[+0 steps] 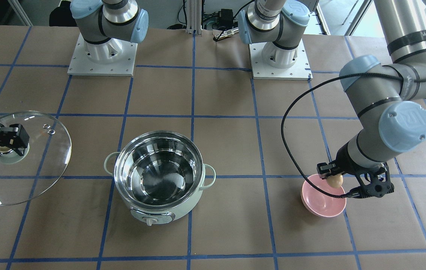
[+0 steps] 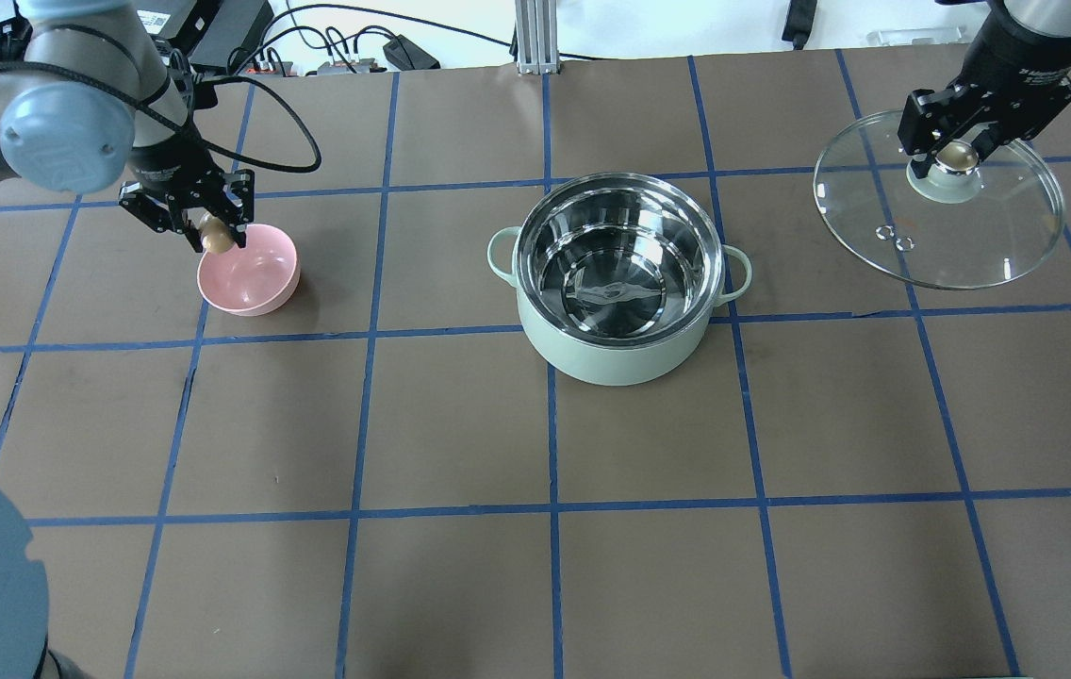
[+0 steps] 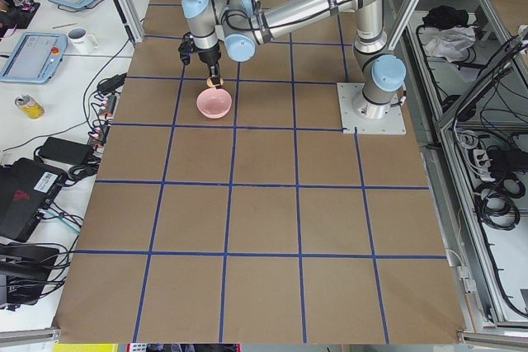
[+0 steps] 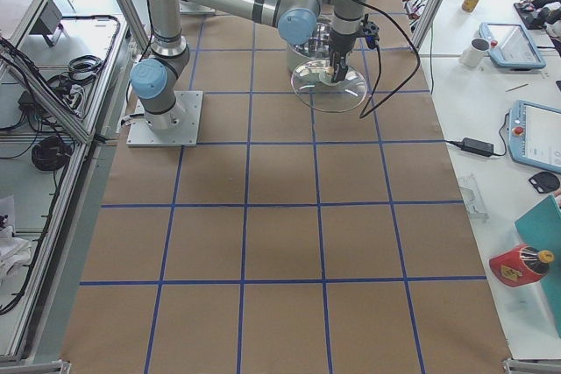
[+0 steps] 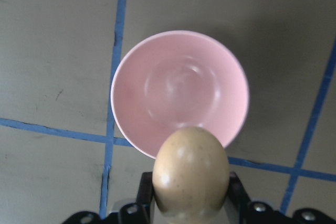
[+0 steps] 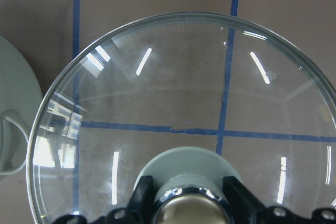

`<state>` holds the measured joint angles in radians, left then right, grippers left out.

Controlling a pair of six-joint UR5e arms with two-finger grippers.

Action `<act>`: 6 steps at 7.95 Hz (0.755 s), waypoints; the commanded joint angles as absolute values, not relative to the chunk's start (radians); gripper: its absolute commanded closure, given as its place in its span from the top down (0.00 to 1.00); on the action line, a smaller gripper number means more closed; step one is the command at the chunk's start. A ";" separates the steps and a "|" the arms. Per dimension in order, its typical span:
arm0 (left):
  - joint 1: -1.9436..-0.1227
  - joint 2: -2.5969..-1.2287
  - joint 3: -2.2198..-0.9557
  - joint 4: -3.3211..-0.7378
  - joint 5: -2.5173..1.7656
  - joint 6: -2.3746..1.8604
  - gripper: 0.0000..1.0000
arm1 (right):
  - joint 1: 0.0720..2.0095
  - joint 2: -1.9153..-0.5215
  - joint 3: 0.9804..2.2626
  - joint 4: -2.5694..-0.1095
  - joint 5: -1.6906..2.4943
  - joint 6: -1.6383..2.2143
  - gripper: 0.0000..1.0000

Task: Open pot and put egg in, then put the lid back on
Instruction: 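Carry the egg with the left gripper over the open pot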

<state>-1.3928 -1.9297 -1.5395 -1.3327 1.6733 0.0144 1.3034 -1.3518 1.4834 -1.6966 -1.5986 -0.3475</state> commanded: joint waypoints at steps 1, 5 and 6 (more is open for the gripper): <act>-1.578 -1.847 -1.477 -1.466 1.645 -0.140 0.00 | 1.304 -1.341 1.486 -1.697 -1.598 -0.348 0.00; -1.845 -1.882 -1.375 -1.360 1.518 -0.375 0.00 | 1.304 -1.336 1.488 -1.723 -1.598 -0.347 0.00; -1.909 -1.922 -1.371 -1.280 1.496 -0.421 0.00 | 1.304 -1.335 1.488 -1.726 -1.598 -0.357 0.00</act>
